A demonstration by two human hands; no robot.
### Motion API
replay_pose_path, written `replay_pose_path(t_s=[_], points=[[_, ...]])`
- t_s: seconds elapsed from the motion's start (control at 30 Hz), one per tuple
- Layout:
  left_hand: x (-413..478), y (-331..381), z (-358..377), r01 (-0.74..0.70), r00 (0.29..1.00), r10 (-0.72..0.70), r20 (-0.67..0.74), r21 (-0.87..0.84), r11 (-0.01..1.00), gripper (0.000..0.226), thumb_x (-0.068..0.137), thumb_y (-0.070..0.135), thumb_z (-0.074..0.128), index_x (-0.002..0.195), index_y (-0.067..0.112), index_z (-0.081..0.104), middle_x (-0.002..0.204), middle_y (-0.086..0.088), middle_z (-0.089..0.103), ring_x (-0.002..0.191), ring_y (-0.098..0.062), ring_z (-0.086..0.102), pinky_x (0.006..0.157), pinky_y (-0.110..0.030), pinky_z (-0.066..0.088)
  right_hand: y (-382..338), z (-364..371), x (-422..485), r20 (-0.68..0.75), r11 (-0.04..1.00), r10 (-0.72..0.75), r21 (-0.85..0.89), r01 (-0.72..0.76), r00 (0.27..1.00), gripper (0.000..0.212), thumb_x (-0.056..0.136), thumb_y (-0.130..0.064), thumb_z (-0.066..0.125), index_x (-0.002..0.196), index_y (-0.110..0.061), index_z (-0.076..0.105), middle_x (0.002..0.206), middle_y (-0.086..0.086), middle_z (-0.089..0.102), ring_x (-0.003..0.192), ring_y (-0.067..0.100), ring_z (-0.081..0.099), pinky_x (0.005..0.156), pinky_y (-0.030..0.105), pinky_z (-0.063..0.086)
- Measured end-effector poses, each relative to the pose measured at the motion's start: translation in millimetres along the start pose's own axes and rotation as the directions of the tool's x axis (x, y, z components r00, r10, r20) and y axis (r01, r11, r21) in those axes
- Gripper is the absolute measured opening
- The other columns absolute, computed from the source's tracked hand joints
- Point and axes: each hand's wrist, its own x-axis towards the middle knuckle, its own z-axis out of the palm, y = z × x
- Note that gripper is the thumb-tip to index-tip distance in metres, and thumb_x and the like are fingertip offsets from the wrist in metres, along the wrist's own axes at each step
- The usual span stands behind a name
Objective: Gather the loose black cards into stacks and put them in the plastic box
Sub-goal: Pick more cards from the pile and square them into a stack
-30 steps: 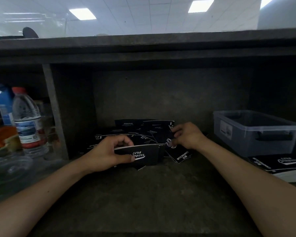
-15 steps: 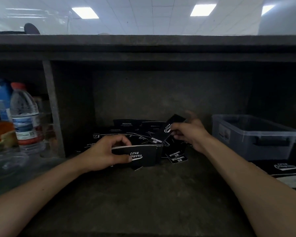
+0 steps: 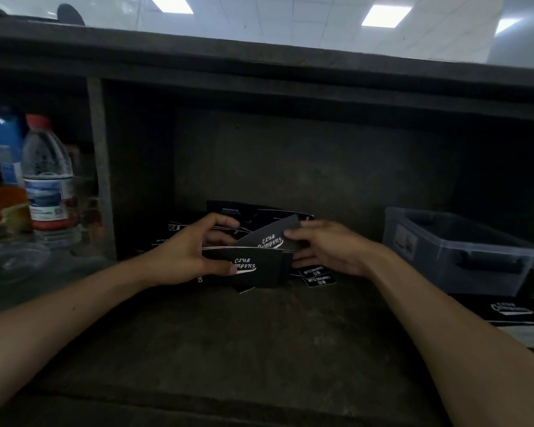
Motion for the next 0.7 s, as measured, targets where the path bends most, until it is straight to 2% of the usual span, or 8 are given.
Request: replay_pose_path(t_s=[0.07, 0.17, 0.2, 0.27, 0.33, 0.43, 0.57, 0.7], points=[[-0.6, 0.2, -0.1, -0.009, 1.0, 0.009, 0.023, -0.007, 1.0, 0.066, 0.076, 0.012, 0.084, 0.129, 0.034, 0.053, 0.112, 0.006, 0.074, 0.107, -0.01, 0.07, 0.082, -0.021, 0.057, -1.4, -2.8, 1.6, -0.004, 0.999, 0.045, -0.015, -0.045, 0.999, 0.047, 0.1, -0.048, 0.037, 0.108, -0.016, 0.071, 0.106, 0.008, 0.075, 0.1, 0.024, 0.068, 0.087, 0.038, 0.051], [-1.1, 0.9, 0.4, -0.066, 0.997, 0.065, 0.031, 0.031, 0.997, 0.048, 0.078, 0.012, 0.083, 0.12, 0.026, 0.063, 0.111, 0.002, 0.074, 0.106, -0.012, 0.07, 0.09, -0.028, 0.057, -1.2, -6.1, 5.1, -0.344, 0.965, -0.057, -0.26, -0.037, 0.937, 0.067, 0.092, -0.071, 0.036, 0.069, -0.024, 0.077, 0.077, -0.003, 0.075, 0.082, 0.015, 0.068, 0.077, 0.035, 0.046], [-1.3, 1.6, -0.3, -0.082, 0.996, 0.08, 0.036, 0.061, 0.995, 0.041, 0.079, 0.013, 0.082, 0.116, 0.023, 0.066, 0.111, 0.002, 0.073, 0.106, -0.012, 0.07, 0.092, -0.03, 0.057, 2.8, -9.0, 6.3, -0.438, 0.915, -0.153, -0.402, -0.041, 0.886, 0.057, 0.09, -0.071, 0.045, 0.074, -0.027, 0.078, 0.075, -0.006, 0.075, 0.079, 0.012, 0.068, 0.074, 0.032, 0.046], [-1.8, 2.8, -1.8, -0.105, 0.994, 0.098, 0.057, 0.132, 0.986, 0.033, 0.081, 0.018, 0.081, 0.112, 0.022, 0.069, 0.11, 0.003, 0.072, 0.104, -0.012, 0.069, 0.089, -0.031, 0.058, 14.5, -14.9, 9.4, -0.411, 0.811, -0.195, -0.578, -0.088, 0.891, 0.04, 0.083, -0.055, 0.07, 0.107, -0.024, 0.074, 0.099, -0.002, 0.073, 0.092, 0.012, 0.066, 0.081, 0.028, 0.049], [-2.3, 3.3, -1.7, -0.108, 0.993, 0.099, 0.061, 0.166, 0.98, 0.038, 0.081, 0.02, 0.081, 0.116, 0.027, 0.067, 0.111, 0.009, 0.07, 0.104, -0.01, 0.068, 0.086, -0.026, 0.057, 21.1, -14.8, 10.3, -0.382, 0.754, -0.091, -0.63, -0.188, 0.92, 0.068, 0.071, -0.039, 0.086, 0.131, -0.018, 0.061, 0.111, 0.002, 0.065, 0.102, 0.015, 0.063, 0.091, 0.029, 0.05], [-2.1, 3.6, -0.4, -0.11, 0.994, 0.104, 0.043, 0.178, 0.978, 0.044, 0.08, 0.02, 0.083, 0.119, 0.03, 0.065, 0.109, 0.014, 0.069, 0.103, -0.006, 0.068, 0.084, -0.017, 0.053, 19.2, -16.0, 12.0, -0.438, 0.789, -0.06, -0.572, -0.226, 0.897, 0.076, 0.064, -0.023, 0.092, 0.131, -0.014, 0.06, 0.095, -0.002, 0.063, 0.094, 0.016, 0.062, 0.089, 0.028, 0.051], [-1.6, 2.5, -0.8, -0.108, 0.994, 0.099, 0.055, 0.206, 0.973, 0.027, 0.081, 0.021, 0.082, 0.105, 0.028, 0.071, 0.104, 0.008, 0.072, 0.097, -0.007, 0.069, 0.081, -0.021, 0.054, 18.7, -22.3, 13.0, -0.516, 0.919, -0.026, -0.35, -0.183, 0.856, 0.067, 0.069, -0.007, 0.086, 0.131, -0.009, 0.061, 0.114, 0.008, 0.069, 0.101, 0.022, 0.066, 0.088, 0.031, 0.055], [-1.6, 2.1, -0.1, -0.078, 0.997, 0.071, 0.038, 0.205, 0.976, 0.023, 0.081, 0.021, 0.081, 0.101, 0.023, 0.07, 0.103, 0.006, 0.073, 0.096, -0.01, 0.07, 0.087, -0.035, 0.057, 9.5, -19.2, 9.6, -0.593, 0.997, -0.048, -0.072, 0.006, 0.804, 0.053, 0.076, 0.003, 0.073, 0.122, -0.021, 0.06, 0.096, 0.003, 0.068, 0.078, 0.016, 0.067, 0.056, 0.026, 0.055]])
